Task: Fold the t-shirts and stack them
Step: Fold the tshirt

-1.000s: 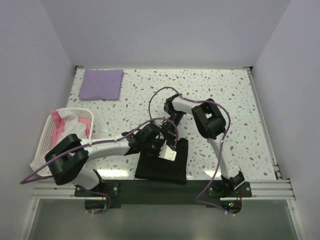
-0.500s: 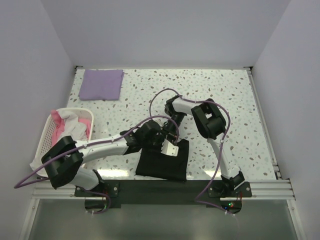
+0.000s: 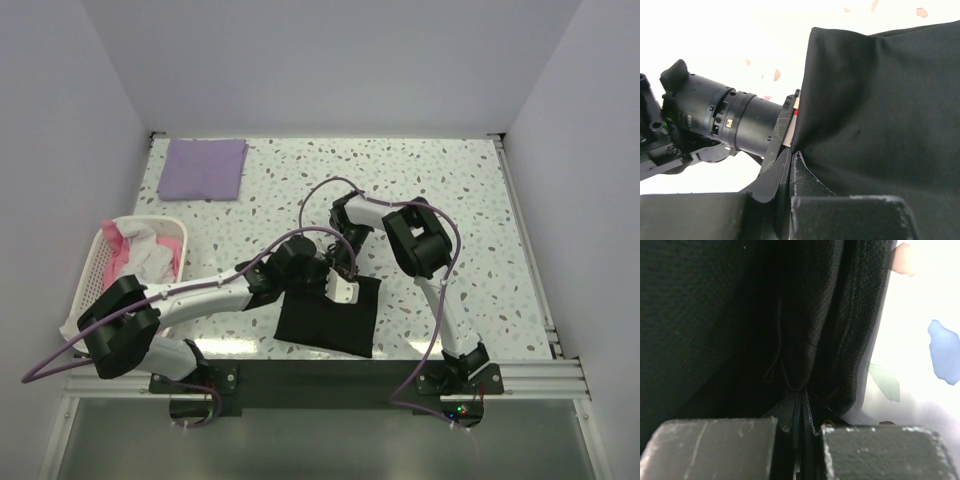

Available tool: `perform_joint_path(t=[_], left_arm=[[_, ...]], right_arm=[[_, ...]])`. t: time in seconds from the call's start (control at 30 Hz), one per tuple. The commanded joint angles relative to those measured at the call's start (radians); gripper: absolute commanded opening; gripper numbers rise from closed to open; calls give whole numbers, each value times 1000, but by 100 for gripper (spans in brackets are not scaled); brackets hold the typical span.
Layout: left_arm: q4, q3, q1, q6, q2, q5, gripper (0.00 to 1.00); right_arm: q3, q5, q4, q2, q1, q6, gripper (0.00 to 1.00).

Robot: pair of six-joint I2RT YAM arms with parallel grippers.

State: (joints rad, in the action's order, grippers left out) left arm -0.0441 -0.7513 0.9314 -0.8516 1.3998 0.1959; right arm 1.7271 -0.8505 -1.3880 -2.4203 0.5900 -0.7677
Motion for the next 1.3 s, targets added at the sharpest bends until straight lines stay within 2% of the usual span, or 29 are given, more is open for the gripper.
perform_joint_path(t=[0.0,0.3,0.37,0.47,0.5,0.63,0.7,0.9,0.93,0.97,1.03,1.07,1.17,1.27], left_arm=[[-108,24,-5,-33,-12,-23,0],[-112,69,-3,-47,-16,-81,0],[-93,55,-2,-40,-19,-85,5],[-31,24,-2,-14,-44,-82,21],[14,18,-2,-7,-56,-58,31],[137,10,-2,23,-136,23,46],[200,9,-3,40,-179,68,50],[383,-3,-43,97,-239,212,53],[397,-3,-55,120,-245,232,53],[426,0,-69,129,-251,255,54],[457,-3,-112,175,-251,319,54],[473,-11,-132,184,-245,348,54],[538,-40,-219,224,-222,428,54],[579,-81,-331,235,-185,499,55]], right_arm=[[-15,45,-78,9,2,-42,0],[22,77,-91,24,4,-24,0],[32,85,-98,26,4,-13,0],[58,106,-108,38,4,2,0],[72,111,-109,47,2,13,0],[129,131,-149,58,7,31,10],[166,157,-157,63,8,54,14],[259,266,-201,98,10,80,21],[267,321,-200,108,10,79,23],[287,349,-198,127,10,84,30],[317,418,-200,147,8,85,38],[354,489,-198,164,7,78,45],[414,589,-198,182,-10,68,51],[473,575,-198,207,-70,73,55]])
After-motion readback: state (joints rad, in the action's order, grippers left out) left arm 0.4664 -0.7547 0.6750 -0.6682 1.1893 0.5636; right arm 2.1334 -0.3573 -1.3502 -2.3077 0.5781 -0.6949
